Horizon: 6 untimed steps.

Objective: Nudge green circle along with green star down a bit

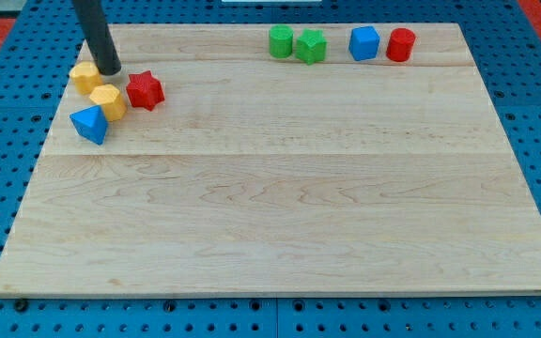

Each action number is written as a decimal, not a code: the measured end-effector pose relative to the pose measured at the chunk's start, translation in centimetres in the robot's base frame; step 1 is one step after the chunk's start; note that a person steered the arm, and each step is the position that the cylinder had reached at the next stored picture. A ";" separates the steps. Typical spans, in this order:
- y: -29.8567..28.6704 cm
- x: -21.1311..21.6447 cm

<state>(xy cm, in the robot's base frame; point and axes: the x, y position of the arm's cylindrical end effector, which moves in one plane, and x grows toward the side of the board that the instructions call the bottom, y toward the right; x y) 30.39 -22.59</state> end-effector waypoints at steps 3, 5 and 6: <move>10.3 -11.2; 27.0 -11.1; 29.7 -11.1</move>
